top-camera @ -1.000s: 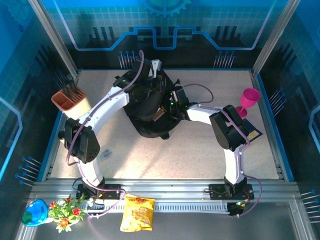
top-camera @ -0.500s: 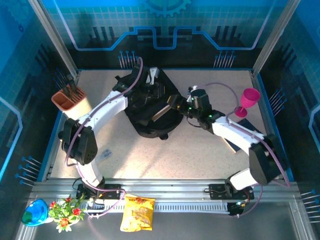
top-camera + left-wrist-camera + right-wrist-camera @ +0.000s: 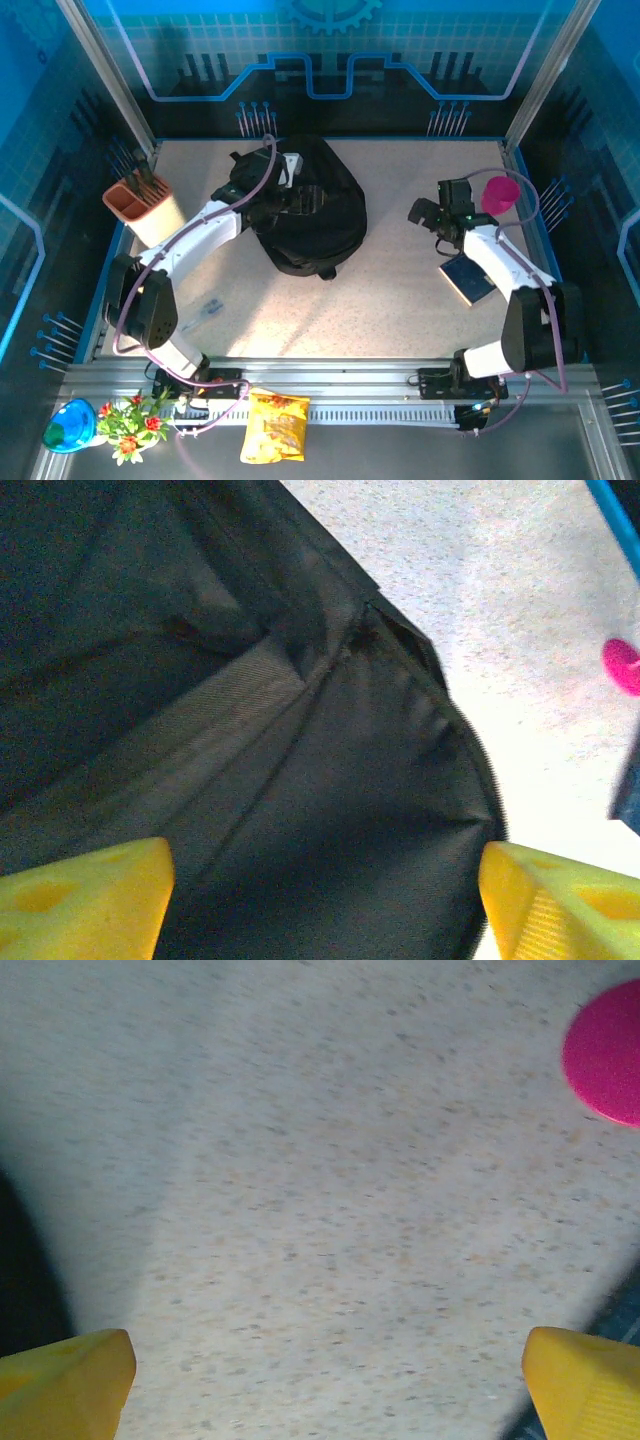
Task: Pack the student bag
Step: Close the student bag at the top-center of the table, then move the book to the middle-right of the table.
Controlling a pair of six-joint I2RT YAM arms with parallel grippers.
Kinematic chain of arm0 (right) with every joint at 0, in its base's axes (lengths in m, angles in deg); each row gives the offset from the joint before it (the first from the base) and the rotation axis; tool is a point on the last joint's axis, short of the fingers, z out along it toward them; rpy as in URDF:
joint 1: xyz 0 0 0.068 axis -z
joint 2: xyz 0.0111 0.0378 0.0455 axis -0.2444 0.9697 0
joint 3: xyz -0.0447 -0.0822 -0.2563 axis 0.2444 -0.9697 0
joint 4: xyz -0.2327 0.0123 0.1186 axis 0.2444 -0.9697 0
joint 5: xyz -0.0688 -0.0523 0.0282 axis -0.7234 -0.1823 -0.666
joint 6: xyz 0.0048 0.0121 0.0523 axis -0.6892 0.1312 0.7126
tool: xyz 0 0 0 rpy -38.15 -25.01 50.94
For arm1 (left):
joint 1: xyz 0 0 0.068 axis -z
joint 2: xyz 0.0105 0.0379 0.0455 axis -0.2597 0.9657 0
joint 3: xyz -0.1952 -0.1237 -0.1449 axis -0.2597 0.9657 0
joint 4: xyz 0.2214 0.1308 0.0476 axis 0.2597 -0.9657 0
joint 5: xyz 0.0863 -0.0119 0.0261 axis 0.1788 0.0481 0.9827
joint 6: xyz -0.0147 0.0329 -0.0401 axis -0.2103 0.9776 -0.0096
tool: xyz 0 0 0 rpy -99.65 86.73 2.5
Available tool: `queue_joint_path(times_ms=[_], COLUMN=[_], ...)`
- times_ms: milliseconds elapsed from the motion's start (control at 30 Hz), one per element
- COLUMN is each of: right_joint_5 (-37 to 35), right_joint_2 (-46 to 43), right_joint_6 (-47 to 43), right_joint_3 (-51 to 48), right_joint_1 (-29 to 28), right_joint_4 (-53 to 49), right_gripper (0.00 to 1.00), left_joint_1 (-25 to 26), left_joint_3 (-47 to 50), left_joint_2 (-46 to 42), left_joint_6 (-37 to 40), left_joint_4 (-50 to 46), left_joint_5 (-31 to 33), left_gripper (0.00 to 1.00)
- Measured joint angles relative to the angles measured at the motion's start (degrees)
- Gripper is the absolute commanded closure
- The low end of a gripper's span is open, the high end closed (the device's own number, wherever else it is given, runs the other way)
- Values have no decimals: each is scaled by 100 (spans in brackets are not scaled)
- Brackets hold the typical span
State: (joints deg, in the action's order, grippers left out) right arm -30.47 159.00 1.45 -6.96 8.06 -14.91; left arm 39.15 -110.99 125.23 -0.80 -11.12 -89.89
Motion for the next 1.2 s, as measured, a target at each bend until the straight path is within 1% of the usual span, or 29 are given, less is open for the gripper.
queue_joint_path(times_ms=[100, 333, 567, 733, 967, 1000, 1033, 1133, 1200], right_joint_5=[2, -131, -240, -256, 9, 26, 42, 79, 118], right_joint_2=[380, 916, 1058, 1073, 1226, 1226, 1226, 1180, 1095], right_joint_6=[-79, 68, 330, 455, 476, 461, 455, 393, 374], right_joint_3=[83, 114, 111, 55, -72, -85, -90, -175, -214], right_joint_1=[188, 461, 466, 479, 509, 511, 516, 514, 463], right_joint_4=[-216, -568, -782, -826, -811, -798, -774, -715, -699], right_gripper=[2, 7, 7, 7, 7, 7, 13, 7, 8], left_joint_1=[-4, -15, -61, -63, -63, -63, -63, -63, -63], left_joint_3=[4, 9, 7, -33, -201, -212, -236, -326, -365], left_joint_2=[-9, -9, -9, 13, 111, 114, 129, 205, 269], left_joint_6=[17, -24, -153, -151, -146, -146, -146, -149, -149], left_joint_4=[24, 142, 166, 157, 164, 160, 157, 164, 168], left_joint_5=[168, 616, 632, 444, 83, 15, -48, -293, -520], left_gripper=[1, 1, 1, 1, 1, 1, 1, 1, 1])
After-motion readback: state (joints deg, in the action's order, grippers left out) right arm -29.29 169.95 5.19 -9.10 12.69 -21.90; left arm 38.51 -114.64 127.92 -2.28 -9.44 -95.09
